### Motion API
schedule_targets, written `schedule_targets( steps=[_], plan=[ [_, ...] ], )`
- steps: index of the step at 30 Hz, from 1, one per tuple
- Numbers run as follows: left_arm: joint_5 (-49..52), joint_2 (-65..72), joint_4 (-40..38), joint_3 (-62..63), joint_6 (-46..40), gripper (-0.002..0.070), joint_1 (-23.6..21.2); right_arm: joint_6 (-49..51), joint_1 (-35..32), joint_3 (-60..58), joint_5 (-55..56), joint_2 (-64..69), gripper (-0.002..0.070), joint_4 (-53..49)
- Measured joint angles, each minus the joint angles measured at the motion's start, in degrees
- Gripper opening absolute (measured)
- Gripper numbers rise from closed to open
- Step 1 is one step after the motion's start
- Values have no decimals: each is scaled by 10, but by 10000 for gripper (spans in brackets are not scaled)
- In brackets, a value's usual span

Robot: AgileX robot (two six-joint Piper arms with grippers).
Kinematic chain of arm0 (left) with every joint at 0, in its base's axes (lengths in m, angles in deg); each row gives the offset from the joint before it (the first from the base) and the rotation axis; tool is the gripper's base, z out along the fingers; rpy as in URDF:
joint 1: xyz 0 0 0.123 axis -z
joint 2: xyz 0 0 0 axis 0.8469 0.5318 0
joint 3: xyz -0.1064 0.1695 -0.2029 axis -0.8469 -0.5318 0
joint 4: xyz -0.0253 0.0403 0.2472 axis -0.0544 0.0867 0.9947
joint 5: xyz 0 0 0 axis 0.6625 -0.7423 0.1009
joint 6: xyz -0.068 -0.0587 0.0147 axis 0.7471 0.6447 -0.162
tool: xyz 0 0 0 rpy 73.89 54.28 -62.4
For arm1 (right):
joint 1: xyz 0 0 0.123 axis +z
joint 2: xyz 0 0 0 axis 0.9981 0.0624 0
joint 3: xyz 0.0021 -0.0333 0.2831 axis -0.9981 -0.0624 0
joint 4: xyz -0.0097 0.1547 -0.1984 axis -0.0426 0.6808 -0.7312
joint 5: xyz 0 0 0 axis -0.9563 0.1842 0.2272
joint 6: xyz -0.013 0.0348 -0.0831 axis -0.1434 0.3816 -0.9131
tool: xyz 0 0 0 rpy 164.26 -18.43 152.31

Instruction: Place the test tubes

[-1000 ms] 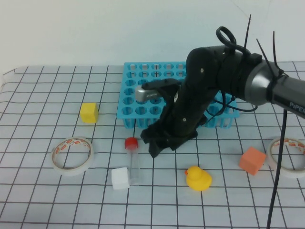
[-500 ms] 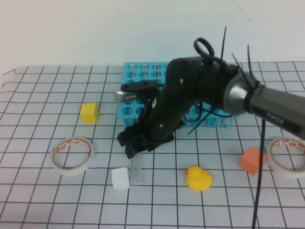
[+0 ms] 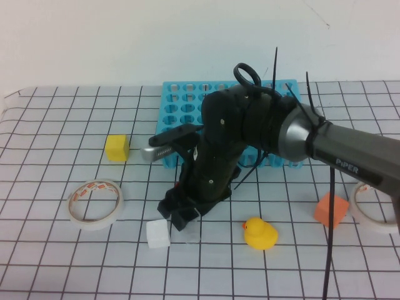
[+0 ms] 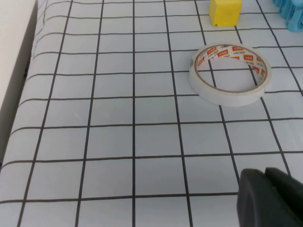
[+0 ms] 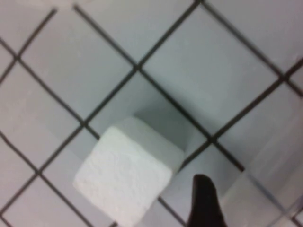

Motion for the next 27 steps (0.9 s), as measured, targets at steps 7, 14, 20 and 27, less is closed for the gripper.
schedule_targets(
  steps=[7,14,20,27],
  plan=[
    [0,0,0,0,0,-1,0,-19,0,1,-36,0,411,-1],
    [0,0,0,0,0,-2,0,-33,0,1,-49,0,234,-4],
    [0,0,0,0,1,-2,0,-55,0,1,-53,-1,235,-24],
    [-3,0,0,0,1,-2,0,-77,0,1,-48,-62,235,-59]
  ],
)
